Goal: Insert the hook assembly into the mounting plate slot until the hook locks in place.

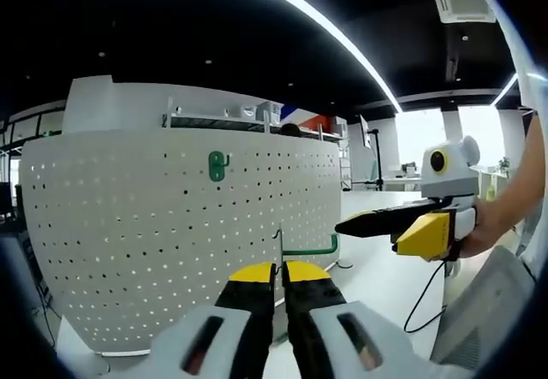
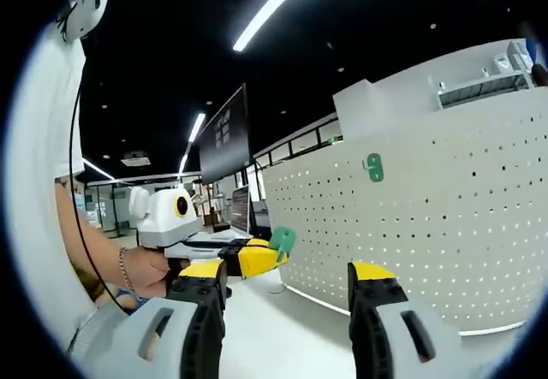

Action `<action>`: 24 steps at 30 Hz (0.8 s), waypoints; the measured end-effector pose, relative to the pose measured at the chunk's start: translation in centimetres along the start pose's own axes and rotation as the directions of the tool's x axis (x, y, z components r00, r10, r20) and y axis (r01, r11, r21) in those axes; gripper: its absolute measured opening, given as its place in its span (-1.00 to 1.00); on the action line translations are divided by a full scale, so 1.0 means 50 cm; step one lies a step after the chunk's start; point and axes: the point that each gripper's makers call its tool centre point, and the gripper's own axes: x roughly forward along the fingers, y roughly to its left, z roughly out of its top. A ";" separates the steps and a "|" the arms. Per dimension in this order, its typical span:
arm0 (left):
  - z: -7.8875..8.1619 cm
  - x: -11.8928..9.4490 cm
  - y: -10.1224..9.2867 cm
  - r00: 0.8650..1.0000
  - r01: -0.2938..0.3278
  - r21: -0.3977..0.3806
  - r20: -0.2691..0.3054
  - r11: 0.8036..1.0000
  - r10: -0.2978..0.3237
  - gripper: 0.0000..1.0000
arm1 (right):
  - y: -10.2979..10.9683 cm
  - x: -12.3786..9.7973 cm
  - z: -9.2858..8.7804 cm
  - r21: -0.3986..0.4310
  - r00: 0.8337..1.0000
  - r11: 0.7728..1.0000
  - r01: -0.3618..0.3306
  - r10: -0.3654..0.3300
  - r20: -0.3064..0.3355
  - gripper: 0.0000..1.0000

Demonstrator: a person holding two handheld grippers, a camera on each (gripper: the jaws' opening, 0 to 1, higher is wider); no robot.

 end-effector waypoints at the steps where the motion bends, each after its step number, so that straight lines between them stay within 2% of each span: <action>1: 0.000 0.000 0.001 1.000 -0.002 -0.001 0.000 1.000 0.002 -0.94 | 0.002 0.003 0.001 0.004 1.000 1.000 -0.004 0.004 0.003 0.07; 16: 0.000 0.001 0.000 1.000 -0.005 -0.006 0.002 1.000 0.005 -0.94 | 0.012 0.046 0.016 0.067 0.999 0.998 -0.017 0.014 0.048 -0.03; 24: 0.003 0.001 0.001 1.000 -0.009 -0.011 0.007 1.000 0.009 -0.94 | 0.016 0.066 0.014 0.084 0.999 0.996 -0.023 0.019 0.048 -0.17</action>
